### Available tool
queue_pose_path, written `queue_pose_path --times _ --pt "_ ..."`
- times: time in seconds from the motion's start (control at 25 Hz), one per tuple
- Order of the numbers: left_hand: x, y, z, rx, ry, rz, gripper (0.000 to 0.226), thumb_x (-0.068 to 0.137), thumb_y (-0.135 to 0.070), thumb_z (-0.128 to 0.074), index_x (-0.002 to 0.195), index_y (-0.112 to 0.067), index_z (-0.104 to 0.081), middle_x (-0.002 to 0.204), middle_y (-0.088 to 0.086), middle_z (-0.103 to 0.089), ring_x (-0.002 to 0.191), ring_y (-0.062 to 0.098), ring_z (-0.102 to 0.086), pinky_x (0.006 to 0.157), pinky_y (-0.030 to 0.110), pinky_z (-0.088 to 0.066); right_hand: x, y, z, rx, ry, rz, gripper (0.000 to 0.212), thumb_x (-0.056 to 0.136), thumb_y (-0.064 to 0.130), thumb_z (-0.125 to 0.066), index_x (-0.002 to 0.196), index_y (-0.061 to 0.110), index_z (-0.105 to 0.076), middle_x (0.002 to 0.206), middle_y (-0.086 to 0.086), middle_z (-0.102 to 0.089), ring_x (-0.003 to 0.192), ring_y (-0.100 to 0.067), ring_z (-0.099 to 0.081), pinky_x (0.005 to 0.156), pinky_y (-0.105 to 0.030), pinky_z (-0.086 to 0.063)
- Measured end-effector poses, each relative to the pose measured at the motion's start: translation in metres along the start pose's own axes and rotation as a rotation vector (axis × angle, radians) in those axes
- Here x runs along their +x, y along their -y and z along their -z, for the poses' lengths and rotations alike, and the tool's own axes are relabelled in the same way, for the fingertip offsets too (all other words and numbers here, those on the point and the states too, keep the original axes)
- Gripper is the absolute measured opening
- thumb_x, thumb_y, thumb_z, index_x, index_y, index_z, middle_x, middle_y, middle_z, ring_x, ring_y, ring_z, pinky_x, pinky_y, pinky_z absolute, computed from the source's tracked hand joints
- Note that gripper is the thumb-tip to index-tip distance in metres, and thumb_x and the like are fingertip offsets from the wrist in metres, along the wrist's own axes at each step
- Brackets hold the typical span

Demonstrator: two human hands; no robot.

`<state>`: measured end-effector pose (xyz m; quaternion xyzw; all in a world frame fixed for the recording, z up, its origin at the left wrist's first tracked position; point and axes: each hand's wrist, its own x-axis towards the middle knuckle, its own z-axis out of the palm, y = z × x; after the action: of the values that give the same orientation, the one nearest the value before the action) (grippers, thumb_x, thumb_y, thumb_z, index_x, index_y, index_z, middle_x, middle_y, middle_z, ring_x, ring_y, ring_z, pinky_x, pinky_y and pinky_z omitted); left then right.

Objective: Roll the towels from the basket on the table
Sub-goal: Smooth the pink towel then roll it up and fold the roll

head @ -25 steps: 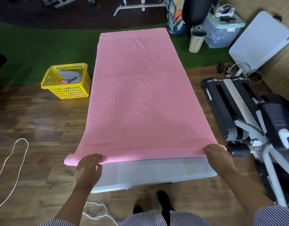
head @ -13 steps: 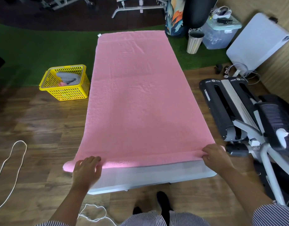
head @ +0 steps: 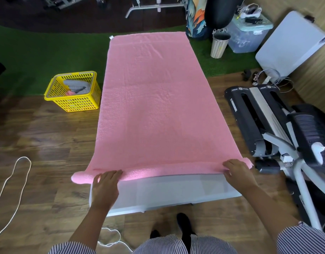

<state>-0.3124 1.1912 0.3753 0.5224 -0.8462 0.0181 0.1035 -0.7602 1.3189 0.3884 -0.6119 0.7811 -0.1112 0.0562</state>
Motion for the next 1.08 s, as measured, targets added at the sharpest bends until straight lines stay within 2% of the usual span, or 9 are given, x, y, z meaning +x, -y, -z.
queue_pose_path --times 0.12,0.2,0.32,0.52,0.6,0.68,0.8,0.96,1.08 --pt "-0.004 0.007 0.000 0.019 -0.003 -0.077 0.043 0.064 0.001 -0.052 0.101 -0.018 -0.065 0.084 0.000 -0.071 0.077 0.022 -0.068 0.073 0.043 -0.047 0.000 -0.002 0.002 -0.031 0.042 0.008 0.008 0.062 0.006 -0.062 0.068 0.007 -0.068 0.063 -0.007 -0.064 0.060 -0.032 -0.061 0.059 -0.040 -0.052" --pt "-0.003 0.012 0.000 0.012 -0.011 -0.136 0.045 0.064 0.001 -0.052 0.104 -0.019 -0.060 0.086 0.001 -0.071 0.077 0.022 -0.068 0.071 0.044 -0.049 0.002 -0.001 0.003 -0.039 0.045 0.007 0.013 0.063 0.010 -0.056 0.069 0.008 -0.067 0.064 -0.006 -0.063 0.061 -0.030 -0.060 0.059 -0.041 -0.053" --pt "0.006 0.010 0.004 0.021 -0.036 -0.066 0.039 0.076 -0.005 -0.051 0.110 -0.015 -0.066 0.103 0.004 -0.070 0.093 0.023 -0.068 0.082 0.047 -0.049 0.011 0.003 0.007 -0.061 -0.008 0.034 0.030 0.056 -0.007 -0.069 0.083 0.006 -0.067 0.080 -0.009 -0.065 0.072 -0.031 -0.062 0.065 -0.041 -0.055" --pt "0.009 -0.001 0.004 -0.069 -0.056 -0.001 0.029 0.082 -0.020 -0.047 0.100 -0.016 -0.070 0.096 0.004 -0.073 0.082 0.023 -0.070 0.079 0.048 -0.053 0.009 0.005 0.000 0.046 0.012 -0.045 0.027 0.063 -0.012 -0.066 0.087 0.002 -0.067 0.085 -0.011 -0.066 0.079 -0.032 -0.061 0.068 -0.042 -0.056" --pt "0.010 -0.001 0.001 -0.093 -0.011 0.035 0.033 0.073 -0.026 -0.052 0.098 -0.015 -0.071 0.094 0.003 -0.073 0.081 0.023 -0.070 0.084 0.053 -0.051 0.005 0.003 -0.003 0.048 0.048 -0.063 0.040 0.057 -0.012 -0.067 0.095 0.001 -0.067 0.093 -0.011 -0.067 0.085 -0.032 -0.061 0.072 -0.042 -0.056" --pt "0.010 0.001 -0.003 -0.116 0.040 0.029 0.038 0.062 -0.023 -0.066 0.099 -0.014 -0.070 0.094 0.006 -0.072 0.082 0.025 -0.070 0.085 0.058 -0.048 0.005 0.002 -0.003 0.042 0.069 -0.061 0.045 0.050 -0.018 -0.065 0.092 0.000 -0.068 0.088 -0.013 -0.068 0.078 -0.035 -0.063 0.069 -0.042 -0.055" --pt "0.008 0.003 -0.006 -0.155 0.103 -0.010 0.059 0.047 -0.002 -0.084 0.103 -0.011 -0.067 0.096 0.008 -0.071 0.087 0.029 -0.069 0.083 0.062 -0.047 0.011 0.004 0.006 0.014 0.120 -0.101 0.028 0.060 -0.013 -0.065 0.085 0.000 -0.068 0.078 -0.015 -0.067 0.074 -0.037 -0.062 0.068 -0.040 -0.051" --pt "0.005 -0.010 -0.008 -0.191 0.068 -0.051 0.062 0.048 0.008 -0.081 0.105 -0.012 -0.066 0.104 0.010 -0.067 0.096 0.031 -0.065 0.084 0.064 -0.049 0.008 -0.009 0.015 -0.084 0.191 -0.222 0.018 0.072 0.005 -0.052 0.081 0.007 -0.067 0.077 -0.009 -0.064 0.078 -0.032 -0.061 0.062 -0.030 -0.033" --pt "-0.004 -0.008 -0.004 -0.143 0.018 -0.007 0.060 0.050 0.007 -0.080 0.106 -0.011 -0.068 0.109 0.014 -0.061 0.098 0.033 -0.062 0.094 0.063 -0.044 0.004 -0.013 0.013 0.004 0.189 -0.234 0.021 0.069 -0.001 -0.053 0.083 0.004 -0.068 0.077 -0.012 -0.064 0.077 -0.033 -0.060 0.063 -0.031 -0.039"
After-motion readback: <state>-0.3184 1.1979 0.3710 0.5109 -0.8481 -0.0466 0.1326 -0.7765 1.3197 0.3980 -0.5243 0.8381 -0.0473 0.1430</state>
